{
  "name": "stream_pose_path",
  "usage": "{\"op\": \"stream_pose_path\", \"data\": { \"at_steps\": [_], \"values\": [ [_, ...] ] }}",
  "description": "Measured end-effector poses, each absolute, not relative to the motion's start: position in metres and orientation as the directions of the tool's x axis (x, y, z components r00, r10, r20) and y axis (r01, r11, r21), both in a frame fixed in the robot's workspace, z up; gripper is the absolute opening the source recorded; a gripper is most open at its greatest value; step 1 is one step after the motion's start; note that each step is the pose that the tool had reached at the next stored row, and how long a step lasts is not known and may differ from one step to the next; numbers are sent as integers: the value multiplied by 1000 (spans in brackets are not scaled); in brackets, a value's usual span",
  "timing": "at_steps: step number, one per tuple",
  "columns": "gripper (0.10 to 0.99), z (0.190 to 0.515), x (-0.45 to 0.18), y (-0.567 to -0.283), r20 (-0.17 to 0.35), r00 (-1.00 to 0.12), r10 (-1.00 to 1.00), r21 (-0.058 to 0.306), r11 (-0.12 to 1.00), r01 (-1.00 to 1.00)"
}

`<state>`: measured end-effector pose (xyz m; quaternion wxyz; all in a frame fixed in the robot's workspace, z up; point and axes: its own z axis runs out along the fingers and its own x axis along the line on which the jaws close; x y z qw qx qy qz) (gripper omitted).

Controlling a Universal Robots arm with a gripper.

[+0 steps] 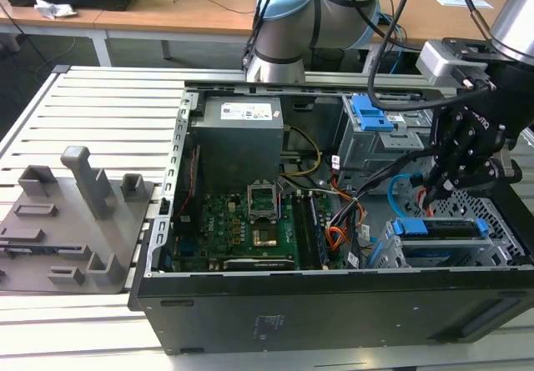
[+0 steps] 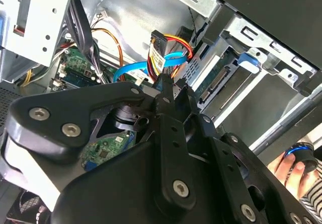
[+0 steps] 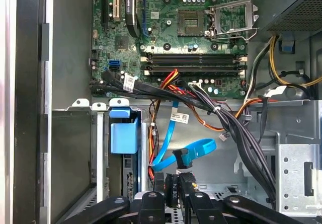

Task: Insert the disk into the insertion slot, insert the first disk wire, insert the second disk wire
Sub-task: 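Insert the first disk wire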

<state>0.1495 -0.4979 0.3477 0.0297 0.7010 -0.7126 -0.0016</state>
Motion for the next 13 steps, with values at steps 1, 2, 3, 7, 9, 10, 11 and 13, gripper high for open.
{"op": "stream_pose_path", "data": {
  "at_steps": [1, 2, 3, 7, 9, 10, 11, 13],
  "values": [
    [263, 348, 149, -499, 40, -16, -999, 44, 17, -999],
    [263, 348, 149, -500, 40, -16, -999, 44, 17, -999],
    [263, 348, 149, -500, 40, -16, -999, 44, 17, -999],
    [188, 348, 149, -500, 40, -16, -999, 44, 17, -999],
    [184, 348, 149, -500, 40, -16, -999, 44, 17, -999],
    [184, 348, 149, -500, 40, -16, -999, 44, 17, -999],
    [184, 348, 149, -500, 40, -16, -999, 44, 17, -999],
    [184, 348, 149, -500, 40, -16, -999, 44, 17, -999]
  ]
}}
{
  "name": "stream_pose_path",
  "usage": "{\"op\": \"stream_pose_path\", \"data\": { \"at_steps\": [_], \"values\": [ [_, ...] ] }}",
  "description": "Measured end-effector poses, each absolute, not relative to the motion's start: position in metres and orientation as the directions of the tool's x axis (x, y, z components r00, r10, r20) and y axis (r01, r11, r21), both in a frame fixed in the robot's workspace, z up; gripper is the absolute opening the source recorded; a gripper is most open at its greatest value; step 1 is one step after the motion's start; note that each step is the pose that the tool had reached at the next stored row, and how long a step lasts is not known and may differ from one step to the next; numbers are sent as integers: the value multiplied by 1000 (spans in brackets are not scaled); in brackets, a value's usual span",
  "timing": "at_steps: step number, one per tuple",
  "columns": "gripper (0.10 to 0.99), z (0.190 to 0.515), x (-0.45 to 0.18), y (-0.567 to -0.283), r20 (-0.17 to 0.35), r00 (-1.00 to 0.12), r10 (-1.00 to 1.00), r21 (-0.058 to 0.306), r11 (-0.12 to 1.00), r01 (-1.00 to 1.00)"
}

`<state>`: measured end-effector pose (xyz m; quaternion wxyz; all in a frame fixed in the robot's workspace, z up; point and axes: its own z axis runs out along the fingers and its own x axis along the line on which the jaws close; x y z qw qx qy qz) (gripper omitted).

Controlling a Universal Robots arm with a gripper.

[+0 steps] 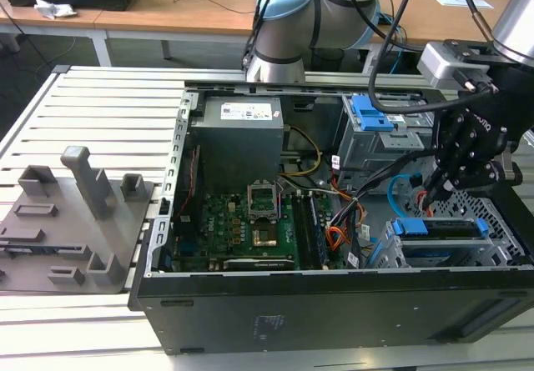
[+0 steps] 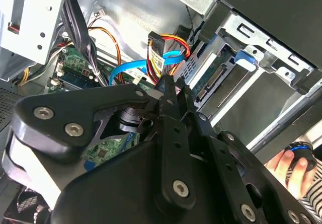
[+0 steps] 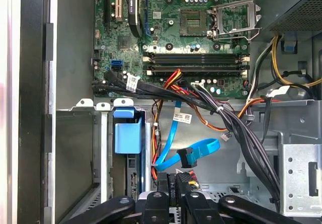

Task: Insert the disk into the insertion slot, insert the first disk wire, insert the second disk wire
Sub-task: 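Insert the first disk wire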

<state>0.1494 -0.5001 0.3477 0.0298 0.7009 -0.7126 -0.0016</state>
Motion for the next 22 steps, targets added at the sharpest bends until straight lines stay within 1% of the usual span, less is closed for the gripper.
{"op": "stream_pose_path", "data": {
  "at_steps": [1, 2, 5, 6, 10, 14, 17, 22],
  "values": [
    [196, 348, 149, -500, 40, -16, -999, 44, 17, -999],
    [259, 348, 149, -500, 40, -16, -999, 44, 17, -999],
    [247, 348, 149, -500, 40, -16, -999, 44, 17, -999],
    [184, 348, 149, -500, 40, -16, -999, 44, 17, -999],
    [184, 348, 149, -502, 41, -16, -999, 44, 17, -999],
    [184, 347, 150, -519, 43, -17, -999, 44, 19, -999],
    [184, 346, 150, -520, 43, -57, -997, 44, 59, -997],
    [184, 346, 164, -520, 43, -62, -997, 47, 64, -997]
  ]
}}
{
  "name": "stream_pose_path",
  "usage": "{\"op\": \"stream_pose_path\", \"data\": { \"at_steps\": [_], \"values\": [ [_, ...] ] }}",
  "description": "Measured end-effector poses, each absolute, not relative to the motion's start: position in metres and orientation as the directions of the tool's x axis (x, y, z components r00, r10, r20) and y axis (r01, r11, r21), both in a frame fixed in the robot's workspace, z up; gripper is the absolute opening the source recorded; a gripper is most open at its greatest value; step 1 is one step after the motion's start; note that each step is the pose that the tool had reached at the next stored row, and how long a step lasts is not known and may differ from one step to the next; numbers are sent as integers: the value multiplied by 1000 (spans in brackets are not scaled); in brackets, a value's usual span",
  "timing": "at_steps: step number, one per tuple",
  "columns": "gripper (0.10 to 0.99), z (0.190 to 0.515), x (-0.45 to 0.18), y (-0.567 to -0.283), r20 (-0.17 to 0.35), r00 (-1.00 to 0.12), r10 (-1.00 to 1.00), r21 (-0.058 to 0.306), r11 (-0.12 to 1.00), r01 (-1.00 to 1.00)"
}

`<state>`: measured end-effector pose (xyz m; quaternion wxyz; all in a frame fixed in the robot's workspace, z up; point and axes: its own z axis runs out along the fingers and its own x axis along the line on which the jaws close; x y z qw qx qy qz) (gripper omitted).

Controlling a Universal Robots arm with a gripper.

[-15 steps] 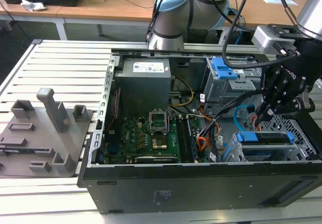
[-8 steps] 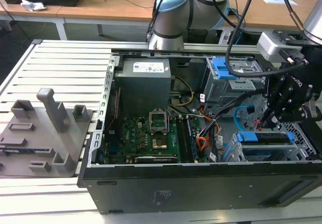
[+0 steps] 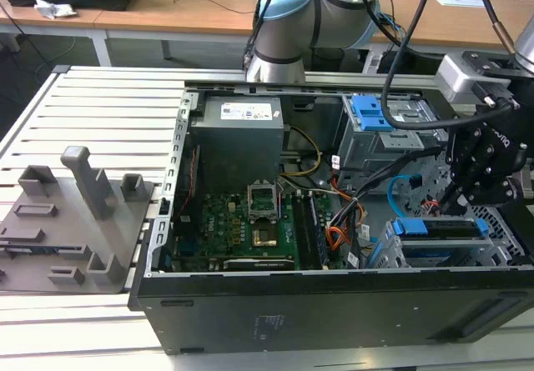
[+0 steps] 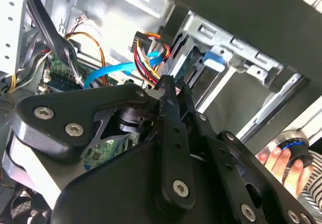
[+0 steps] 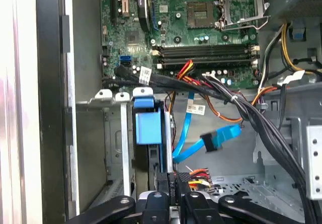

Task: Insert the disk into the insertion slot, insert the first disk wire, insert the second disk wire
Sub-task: 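Insert the first disk wire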

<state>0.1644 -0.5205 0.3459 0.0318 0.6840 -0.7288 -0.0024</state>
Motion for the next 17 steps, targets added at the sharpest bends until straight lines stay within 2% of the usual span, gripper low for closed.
{"op": "stream_pose_path", "data": {
  "at_steps": [17],
  "values": [
    [184, 343, 167, -526, 43, -62, -997, 47, 64, -997]
  ]
}}
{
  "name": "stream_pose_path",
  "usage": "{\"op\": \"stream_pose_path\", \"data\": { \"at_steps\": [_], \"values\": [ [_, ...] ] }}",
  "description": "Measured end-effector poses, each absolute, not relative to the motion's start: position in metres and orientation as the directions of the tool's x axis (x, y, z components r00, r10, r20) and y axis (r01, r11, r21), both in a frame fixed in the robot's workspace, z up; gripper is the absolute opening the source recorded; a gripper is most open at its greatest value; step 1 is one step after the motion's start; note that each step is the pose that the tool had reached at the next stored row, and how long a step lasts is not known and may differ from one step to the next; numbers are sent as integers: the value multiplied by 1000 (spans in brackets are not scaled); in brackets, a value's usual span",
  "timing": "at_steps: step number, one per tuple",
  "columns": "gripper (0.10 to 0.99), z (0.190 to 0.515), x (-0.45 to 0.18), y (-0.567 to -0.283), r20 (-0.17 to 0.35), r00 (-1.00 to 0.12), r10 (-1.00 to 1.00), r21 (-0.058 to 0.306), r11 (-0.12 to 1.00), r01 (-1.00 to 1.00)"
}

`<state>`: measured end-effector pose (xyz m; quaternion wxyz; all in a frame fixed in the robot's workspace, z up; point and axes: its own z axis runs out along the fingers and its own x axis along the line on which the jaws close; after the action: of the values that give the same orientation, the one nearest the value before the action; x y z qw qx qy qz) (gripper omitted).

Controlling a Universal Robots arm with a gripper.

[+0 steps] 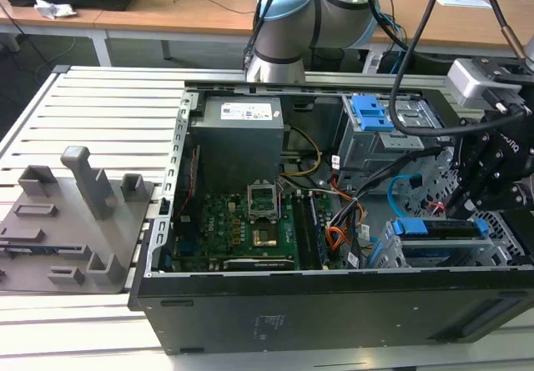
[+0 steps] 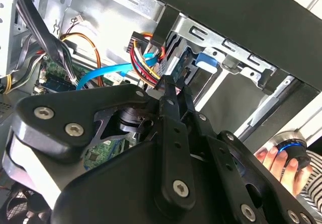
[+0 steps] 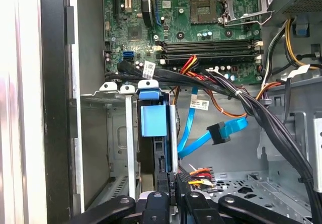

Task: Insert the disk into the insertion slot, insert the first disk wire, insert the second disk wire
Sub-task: 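Insert the first disk wire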

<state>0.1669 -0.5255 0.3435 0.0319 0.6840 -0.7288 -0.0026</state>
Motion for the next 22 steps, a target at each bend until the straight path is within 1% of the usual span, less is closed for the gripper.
{"op": "stream_pose_path", "data": {
  "at_steps": [5, 22],
  "values": [
    [184, 339, 168, -530, 42, -62, -997, 47, 64, -997],
    [184, 336, 171, -530, 42, -62, -997, 47, 64, -997]
  ]
}}
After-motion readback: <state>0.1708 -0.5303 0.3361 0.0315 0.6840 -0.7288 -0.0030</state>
